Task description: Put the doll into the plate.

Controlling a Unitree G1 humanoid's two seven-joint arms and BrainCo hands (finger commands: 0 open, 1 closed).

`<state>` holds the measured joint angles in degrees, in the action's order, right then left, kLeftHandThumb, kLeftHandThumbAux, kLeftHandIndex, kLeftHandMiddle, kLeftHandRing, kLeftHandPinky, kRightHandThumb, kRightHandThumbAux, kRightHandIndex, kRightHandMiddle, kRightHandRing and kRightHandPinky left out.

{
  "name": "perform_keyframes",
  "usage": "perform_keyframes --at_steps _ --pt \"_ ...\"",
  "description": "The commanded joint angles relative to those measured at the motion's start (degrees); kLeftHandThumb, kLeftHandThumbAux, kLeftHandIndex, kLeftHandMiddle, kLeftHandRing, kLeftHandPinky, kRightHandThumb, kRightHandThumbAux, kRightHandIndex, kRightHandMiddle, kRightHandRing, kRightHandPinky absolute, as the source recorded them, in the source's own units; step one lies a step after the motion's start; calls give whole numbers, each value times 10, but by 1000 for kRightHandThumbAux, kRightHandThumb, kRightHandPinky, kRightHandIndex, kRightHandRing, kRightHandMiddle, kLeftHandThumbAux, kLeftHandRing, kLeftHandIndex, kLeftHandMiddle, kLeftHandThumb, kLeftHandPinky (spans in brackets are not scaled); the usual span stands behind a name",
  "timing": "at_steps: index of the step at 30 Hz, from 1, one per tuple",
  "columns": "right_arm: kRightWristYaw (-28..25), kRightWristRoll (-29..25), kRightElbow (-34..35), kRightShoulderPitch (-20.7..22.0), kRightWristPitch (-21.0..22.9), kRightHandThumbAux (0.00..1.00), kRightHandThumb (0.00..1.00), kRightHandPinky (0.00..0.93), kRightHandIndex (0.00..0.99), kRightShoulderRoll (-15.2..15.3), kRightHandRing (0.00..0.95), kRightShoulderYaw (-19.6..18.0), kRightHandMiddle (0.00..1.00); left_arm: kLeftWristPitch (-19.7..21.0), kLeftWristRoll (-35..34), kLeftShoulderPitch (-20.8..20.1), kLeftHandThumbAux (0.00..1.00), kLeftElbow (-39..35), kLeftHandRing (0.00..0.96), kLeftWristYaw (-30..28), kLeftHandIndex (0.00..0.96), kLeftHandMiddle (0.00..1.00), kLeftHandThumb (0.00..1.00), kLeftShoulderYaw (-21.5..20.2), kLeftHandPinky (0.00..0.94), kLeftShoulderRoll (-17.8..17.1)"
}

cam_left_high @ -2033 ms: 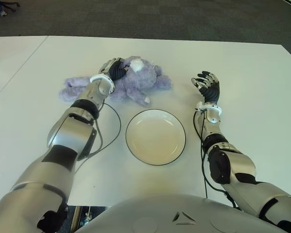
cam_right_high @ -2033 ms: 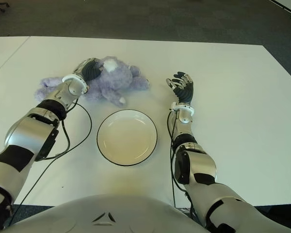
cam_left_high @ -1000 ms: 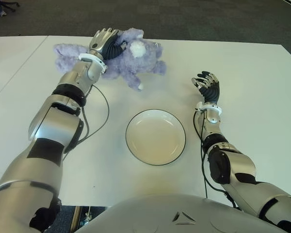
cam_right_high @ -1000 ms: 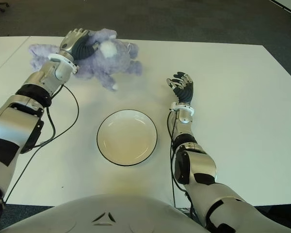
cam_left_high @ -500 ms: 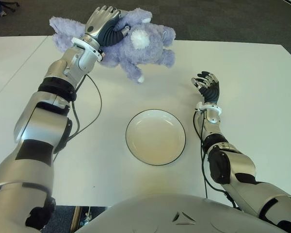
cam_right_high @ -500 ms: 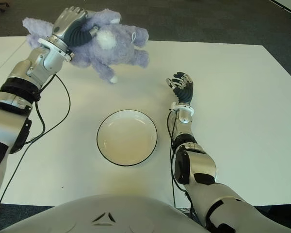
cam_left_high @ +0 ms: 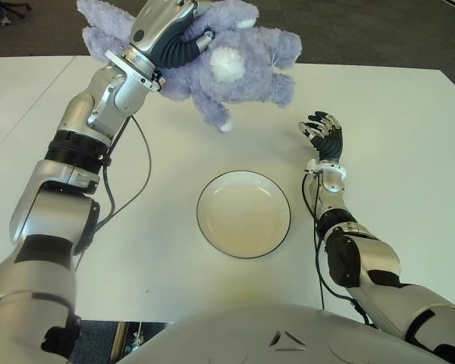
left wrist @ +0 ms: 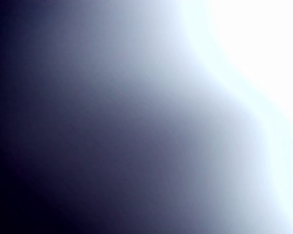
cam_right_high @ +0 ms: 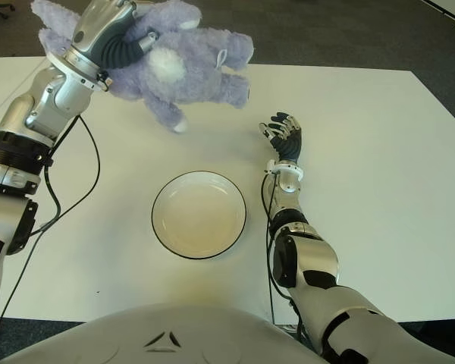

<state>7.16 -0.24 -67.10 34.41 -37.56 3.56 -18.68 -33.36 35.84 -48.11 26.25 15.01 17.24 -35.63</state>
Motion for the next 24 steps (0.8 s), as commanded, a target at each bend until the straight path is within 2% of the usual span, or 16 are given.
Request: perform_keyframes --at_steps 1,7,11,24 --pt "6 -7 -94 -160 27 854 198 363 285 -37 368 -8 345 4 16 53 693 -82 868 0 441 873 741 -19 855 1" --pt "10 -5 -93 -161 24 860 179 377 289 -37 369 -7 347 -3 9 59 693 -99 842 -15 443 841 746 -21 818 1" --pt "3 -9 -94 -159 29 866 184 377 295 -37 371 -11 351 2 -53 84 693 -154 834 -80 443 835 748 -29 840 -7" --pt "7 -8 -93 -159 24 870 198 387 302 -39 374 -10 351 3 -179 168 694 -239 822 -201 443 819 749 -37 794 -19"
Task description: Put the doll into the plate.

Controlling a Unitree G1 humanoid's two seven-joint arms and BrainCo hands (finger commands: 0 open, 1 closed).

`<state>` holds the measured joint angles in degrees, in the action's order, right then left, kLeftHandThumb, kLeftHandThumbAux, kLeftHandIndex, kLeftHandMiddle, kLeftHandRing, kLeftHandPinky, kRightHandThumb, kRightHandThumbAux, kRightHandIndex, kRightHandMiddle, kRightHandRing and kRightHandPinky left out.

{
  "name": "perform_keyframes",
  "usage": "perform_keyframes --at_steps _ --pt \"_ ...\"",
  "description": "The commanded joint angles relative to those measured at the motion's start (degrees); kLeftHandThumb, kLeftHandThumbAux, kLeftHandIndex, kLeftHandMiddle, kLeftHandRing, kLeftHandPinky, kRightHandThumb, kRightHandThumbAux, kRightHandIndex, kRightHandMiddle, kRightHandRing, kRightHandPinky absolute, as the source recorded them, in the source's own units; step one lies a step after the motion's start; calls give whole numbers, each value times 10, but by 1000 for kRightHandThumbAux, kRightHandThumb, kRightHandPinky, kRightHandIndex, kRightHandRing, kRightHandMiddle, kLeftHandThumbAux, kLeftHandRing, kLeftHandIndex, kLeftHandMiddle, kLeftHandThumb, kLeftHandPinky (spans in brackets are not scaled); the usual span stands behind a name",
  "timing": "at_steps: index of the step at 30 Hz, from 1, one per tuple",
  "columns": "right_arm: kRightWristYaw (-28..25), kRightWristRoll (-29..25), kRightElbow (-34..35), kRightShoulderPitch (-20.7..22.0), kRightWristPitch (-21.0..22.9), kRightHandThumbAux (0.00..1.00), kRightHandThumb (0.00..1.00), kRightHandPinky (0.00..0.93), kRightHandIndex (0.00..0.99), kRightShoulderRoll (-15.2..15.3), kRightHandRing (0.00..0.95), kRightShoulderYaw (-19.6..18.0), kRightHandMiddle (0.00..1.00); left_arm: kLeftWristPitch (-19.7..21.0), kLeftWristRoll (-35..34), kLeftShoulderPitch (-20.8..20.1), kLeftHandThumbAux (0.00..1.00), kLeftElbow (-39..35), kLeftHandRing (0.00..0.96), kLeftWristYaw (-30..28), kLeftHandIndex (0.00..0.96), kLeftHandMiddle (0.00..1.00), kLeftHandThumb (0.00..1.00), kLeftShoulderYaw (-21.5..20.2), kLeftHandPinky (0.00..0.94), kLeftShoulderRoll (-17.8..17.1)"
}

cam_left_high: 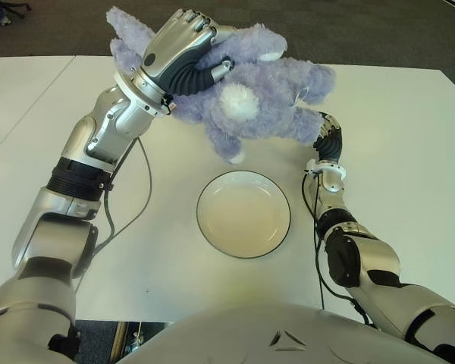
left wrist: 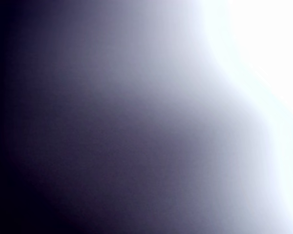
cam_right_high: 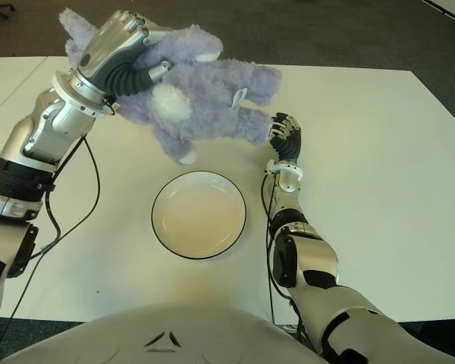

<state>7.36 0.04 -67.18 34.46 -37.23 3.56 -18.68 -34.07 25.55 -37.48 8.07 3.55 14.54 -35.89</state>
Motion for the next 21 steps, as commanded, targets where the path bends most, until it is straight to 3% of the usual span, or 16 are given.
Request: perform_keyframes --at_steps 1,8,21 --pt "6 -11 -92 -159 20 874 200 390 302 -40 377 -11 354 19 -86 71 692 -70 813 -100 444 810 751 -10 789 -18" --pt "4 -13 -92 -159 18 867 207 394 303 -41 382 -13 359 45 -97 120 695 -124 824 -137 442 818 748 -9 816 -11" --pt "3 -8 -92 -162 23 856 222 368 295 -37 366 -8 344 36 -106 162 696 -104 823 -172 442 816 746 3 821 10"
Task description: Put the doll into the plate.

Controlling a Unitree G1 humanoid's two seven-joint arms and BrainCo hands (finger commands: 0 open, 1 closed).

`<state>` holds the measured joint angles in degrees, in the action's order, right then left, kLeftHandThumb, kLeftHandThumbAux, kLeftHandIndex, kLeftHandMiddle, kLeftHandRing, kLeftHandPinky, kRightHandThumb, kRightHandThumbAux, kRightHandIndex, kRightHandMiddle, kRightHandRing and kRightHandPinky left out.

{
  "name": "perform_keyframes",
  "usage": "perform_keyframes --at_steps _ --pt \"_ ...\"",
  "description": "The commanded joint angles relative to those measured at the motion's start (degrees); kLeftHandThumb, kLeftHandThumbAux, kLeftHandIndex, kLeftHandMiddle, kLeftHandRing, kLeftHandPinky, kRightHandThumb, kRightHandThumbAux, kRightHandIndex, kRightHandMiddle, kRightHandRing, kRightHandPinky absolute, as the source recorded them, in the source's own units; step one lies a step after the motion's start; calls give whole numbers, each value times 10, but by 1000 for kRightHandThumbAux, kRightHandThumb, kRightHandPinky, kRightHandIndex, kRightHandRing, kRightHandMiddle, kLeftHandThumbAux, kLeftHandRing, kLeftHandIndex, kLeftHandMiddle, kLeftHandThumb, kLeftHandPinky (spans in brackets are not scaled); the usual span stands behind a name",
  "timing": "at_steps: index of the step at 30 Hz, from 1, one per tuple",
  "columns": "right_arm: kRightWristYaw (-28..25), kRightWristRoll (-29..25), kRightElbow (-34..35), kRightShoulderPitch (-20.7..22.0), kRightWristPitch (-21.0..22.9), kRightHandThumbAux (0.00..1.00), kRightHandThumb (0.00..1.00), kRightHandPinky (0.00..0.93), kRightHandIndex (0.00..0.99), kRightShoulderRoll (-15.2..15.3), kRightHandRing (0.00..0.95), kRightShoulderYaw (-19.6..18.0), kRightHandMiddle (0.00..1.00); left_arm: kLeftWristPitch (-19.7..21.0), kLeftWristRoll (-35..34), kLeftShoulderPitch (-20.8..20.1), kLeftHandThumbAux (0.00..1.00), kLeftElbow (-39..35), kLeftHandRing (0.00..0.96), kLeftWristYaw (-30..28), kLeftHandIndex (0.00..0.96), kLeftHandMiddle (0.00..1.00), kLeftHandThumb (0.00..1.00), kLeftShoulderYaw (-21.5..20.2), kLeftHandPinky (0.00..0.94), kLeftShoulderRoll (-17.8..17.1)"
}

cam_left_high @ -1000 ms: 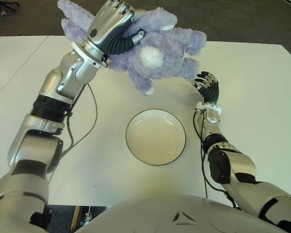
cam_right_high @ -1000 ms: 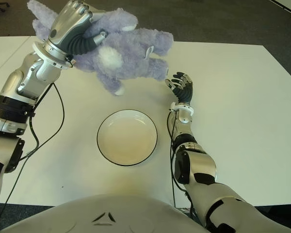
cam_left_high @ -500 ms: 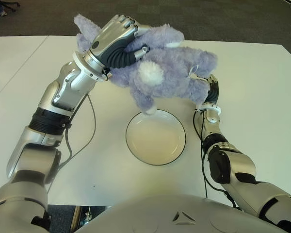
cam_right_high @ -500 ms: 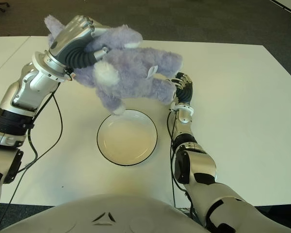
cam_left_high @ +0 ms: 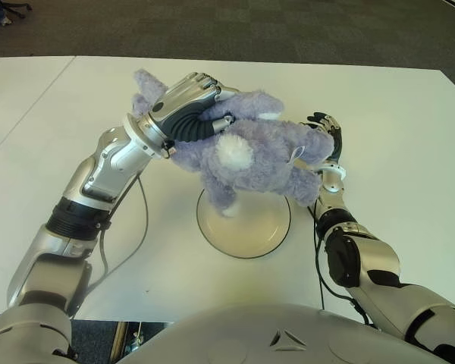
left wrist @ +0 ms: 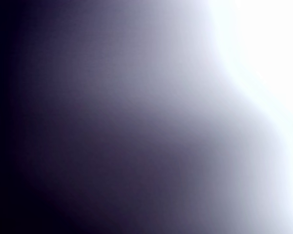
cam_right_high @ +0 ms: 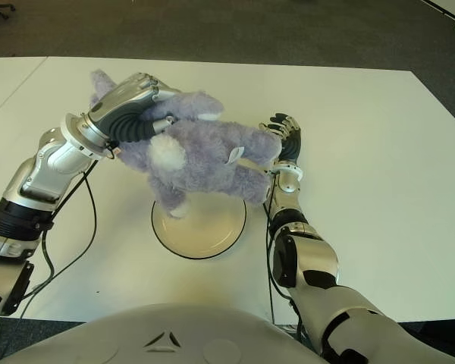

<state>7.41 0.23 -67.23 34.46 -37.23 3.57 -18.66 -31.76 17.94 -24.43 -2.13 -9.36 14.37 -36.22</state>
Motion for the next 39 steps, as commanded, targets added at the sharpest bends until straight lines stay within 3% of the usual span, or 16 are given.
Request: perform_keyframes --at_steps 1,9,14,19,28,39 --pt "2 -10 -92 -163 22 856 222 367 294 -38 366 -9 344 13 -34 35 696 -4 823 -45 442 816 746 5 820 16" --pt "4 -11 -91 -163 20 861 233 380 299 -39 372 -9 350 18 -67 53 695 -19 830 -67 442 823 745 0 837 26" --pt "2 -10 -91 -164 23 851 227 358 300 -39 362 -8 345 49 -75 66 696 -37 827 -87 441 820 744 -4 831 24" --pt "3 -9 -91 -164 21 846 209 363 288 -39 358 -7 339 39 -44 79 695 -4 835 -74 441 831 744 9 848 40" --pt "4 -8 -91 -164 22 844 194 358 291 -39 363 -6 341 60 -40 88 696 -13 844 -86 441 844 740 11 845 47" --pt "3 -11 -90 -164 23 844 212 357 293 -39 356 -9 339 116 -49 94 695 -27 815 -149 442 807 729 25 793 34"
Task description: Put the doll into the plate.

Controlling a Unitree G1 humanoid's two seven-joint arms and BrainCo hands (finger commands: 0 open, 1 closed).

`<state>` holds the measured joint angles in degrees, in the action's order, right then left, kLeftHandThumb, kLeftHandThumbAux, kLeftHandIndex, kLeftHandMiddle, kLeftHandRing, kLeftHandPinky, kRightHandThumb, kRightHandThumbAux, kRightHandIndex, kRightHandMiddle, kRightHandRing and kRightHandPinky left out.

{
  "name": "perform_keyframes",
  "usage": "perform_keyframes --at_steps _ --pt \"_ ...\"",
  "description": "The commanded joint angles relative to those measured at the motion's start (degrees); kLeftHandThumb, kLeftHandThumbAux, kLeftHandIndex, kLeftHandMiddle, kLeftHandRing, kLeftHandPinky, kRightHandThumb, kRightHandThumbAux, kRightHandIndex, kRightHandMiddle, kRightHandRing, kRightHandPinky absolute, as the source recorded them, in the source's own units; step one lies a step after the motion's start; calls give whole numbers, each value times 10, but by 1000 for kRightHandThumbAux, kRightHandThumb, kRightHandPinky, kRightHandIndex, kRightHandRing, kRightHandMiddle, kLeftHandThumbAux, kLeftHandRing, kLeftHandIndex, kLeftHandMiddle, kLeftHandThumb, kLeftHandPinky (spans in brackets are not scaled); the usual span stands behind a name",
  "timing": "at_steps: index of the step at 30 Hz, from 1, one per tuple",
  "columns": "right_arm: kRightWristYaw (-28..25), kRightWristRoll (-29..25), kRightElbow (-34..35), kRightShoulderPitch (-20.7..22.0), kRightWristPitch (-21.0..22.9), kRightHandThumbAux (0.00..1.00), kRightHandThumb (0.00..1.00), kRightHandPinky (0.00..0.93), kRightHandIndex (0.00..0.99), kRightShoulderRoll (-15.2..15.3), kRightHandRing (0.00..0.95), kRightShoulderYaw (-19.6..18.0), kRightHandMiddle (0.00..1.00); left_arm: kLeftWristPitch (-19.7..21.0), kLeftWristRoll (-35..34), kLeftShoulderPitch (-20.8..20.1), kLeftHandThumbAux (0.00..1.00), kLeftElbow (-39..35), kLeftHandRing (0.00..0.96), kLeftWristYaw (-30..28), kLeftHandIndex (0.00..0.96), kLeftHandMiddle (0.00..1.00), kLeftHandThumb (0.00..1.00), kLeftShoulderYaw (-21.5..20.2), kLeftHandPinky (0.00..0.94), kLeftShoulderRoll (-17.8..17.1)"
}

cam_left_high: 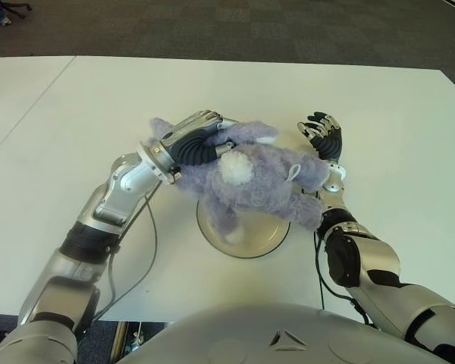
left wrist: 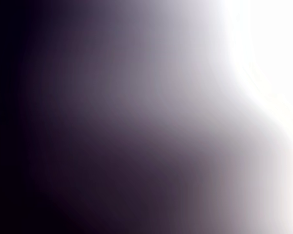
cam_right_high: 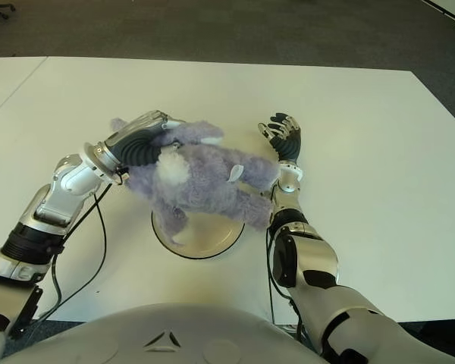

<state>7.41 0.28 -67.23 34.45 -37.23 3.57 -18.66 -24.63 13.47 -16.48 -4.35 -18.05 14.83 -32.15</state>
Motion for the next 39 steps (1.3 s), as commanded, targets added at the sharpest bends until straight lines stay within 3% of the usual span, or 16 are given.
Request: perform_keyframes --at_steps 1,8,13,14,15,18,22,33,34,39 --pt "2 -12 -90 -164 23 844 211 356 293 -39 356 -9 338 45 -4 13 694 -4 814 -67 442 806 729 21 790 -8" --pt "3 -13 -90 -163 27 849 218 368 287 -39 358 -11 338 31 4 -2 694 15 790 -100 433 760 717 25 789 -13" --pt "2 -15 -90 -164 26 859 235 396 289 -40 371 -12 346 -2 38 -10 692 49 769 -78 424 738 707 22 785 -9" --pt "2 -14 -90 -163 27 858 225 381 286 -40 371 -11 345 -7 41 -9 693 54 708 -73 419 694 703 20 687 -6" --pt "2 -14 -90 -163 27 859 219 378 286 -40 371 -11 345 -9 42 -8 694 57 692 -70 417 682 702 19 662 -5" --pt "2 -13 -90 -164 27 859 215 376 285 -40 371 -10 345 -17 44 -6 694 63 687 -67 417 678 702 17 653 -3" --pt "3 -11 -90 -165 24 856 196 378 282 -40 368 -9 343 -32 48 -4 695 73 581 -61 410 570 696 14 583 -1" --pt "-2 -12 -90 -165 23 859 176 373 284 -40 367 -8 343 -67 32 3 699 92 492 -69 404 458 688 9 518 -1" --pt "-1 -12 -90 -165 23 857 175 373 283 -40 366 -8 342 -68 29 3 533 93 468 -72 256 412 543 9 493 -2" --pt "-2 -12 -90 -165 25 853 176 355 281 -40 362 -8 340 -70 1 -3 471 95 394 -114 165 316 464 16 410 -15"
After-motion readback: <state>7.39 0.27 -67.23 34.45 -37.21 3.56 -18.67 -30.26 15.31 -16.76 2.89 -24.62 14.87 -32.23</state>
